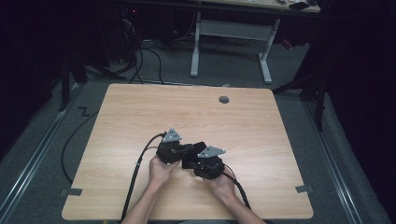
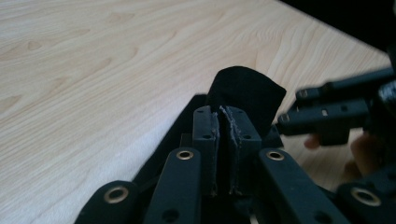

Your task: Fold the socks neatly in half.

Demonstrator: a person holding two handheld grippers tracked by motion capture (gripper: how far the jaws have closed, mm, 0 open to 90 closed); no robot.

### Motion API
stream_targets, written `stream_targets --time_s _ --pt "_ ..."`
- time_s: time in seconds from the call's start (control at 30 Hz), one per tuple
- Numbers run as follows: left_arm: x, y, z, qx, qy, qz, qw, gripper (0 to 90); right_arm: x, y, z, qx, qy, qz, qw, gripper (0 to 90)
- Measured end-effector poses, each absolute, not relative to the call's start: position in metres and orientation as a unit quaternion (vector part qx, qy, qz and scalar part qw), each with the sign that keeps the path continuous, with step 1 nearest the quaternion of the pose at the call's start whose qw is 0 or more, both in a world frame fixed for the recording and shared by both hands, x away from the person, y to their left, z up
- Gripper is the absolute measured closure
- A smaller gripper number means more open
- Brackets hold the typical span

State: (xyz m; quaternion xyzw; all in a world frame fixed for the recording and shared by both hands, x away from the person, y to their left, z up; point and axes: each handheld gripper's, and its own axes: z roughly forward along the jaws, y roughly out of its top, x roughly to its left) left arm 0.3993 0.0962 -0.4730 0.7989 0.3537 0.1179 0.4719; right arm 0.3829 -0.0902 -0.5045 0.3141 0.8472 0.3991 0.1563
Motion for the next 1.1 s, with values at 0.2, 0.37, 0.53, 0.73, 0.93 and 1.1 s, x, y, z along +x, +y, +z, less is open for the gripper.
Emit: stream_targets --time_s 0.2,0.37,0.53,0.73,0.93,1.1 --pt "0.393 0.098 -0.484 0.82 0.352 0.131 0.433 79.5 0.387 -0.089 -0.507 0.323 0.839 0.407 0.163 55.1" --pt "0.393 0.1 -0.488 0.815 0.363 0.129 0.432 71.3 0.387 -0.088 -0.508 0.322 0.838 0.406 0.173 54.0" --pt "0.396 0.101 -0.49 0.814 0.376 0.125 0.425 59.3 0.383 -0.096 -0.5 0.326 0.838 0.406 0.163 51.0" --pt "0.389 0.099 -0.485 0.808 0.368 0.129 0.442 53.7 0.371 -0.135 -0.483 0.345 0.813 0.436 0.171 65.1" --pt "0.38 0.107 -0.468 0.79 0.369 0.147 0.468 51.1 0.372 -0.145 -0.454 0.338 0.803 0.465 0.159 74.9" --pt "0.394 0.097 -0.453 0.782 0.375 0.159 0.471 51.1 0.388 -0.126 -0.442 0.34 0.805 0.459 0.161 77.8"
